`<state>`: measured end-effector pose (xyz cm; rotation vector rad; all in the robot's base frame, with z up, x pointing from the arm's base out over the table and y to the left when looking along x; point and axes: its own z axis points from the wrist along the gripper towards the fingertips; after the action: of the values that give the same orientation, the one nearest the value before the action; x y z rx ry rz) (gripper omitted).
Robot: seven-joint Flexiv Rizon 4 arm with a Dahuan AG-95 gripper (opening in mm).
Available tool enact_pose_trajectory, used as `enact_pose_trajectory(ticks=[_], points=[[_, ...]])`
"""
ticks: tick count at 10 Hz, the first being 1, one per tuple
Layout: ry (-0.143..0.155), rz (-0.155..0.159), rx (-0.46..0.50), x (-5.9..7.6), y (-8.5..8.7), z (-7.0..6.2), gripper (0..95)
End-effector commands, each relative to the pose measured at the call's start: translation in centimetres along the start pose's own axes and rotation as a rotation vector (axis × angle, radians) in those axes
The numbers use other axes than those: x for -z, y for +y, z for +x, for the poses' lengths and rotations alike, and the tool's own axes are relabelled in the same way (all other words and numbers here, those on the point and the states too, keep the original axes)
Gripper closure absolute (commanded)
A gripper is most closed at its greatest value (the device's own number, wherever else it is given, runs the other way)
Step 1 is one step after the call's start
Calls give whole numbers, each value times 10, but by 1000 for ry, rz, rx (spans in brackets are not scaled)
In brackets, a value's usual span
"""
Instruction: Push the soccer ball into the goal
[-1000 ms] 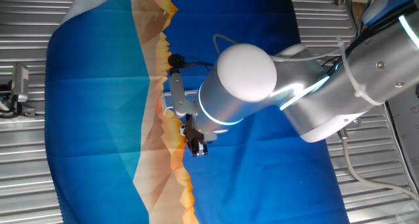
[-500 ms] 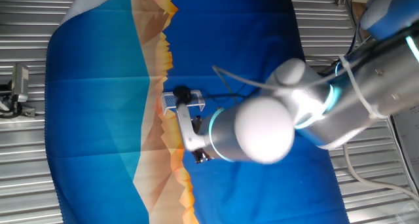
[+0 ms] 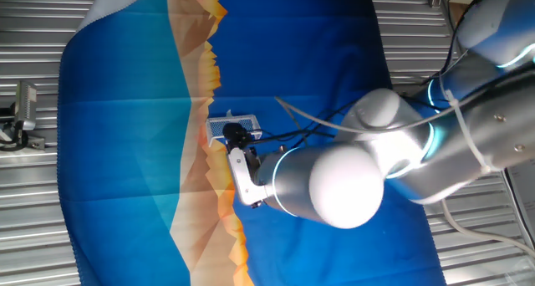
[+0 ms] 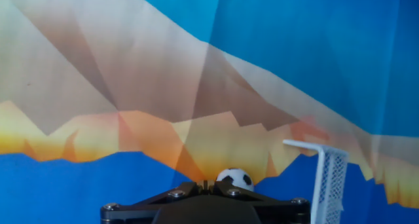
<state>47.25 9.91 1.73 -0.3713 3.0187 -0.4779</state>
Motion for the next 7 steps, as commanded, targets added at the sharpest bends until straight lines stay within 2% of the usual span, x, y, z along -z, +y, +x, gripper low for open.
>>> enact_pose_trajectory(ticks=[1, 7], points=[[37, -508, -329, 8, -4, -2, 950], [27, -514, -328, 7, -4, -2, 950]])
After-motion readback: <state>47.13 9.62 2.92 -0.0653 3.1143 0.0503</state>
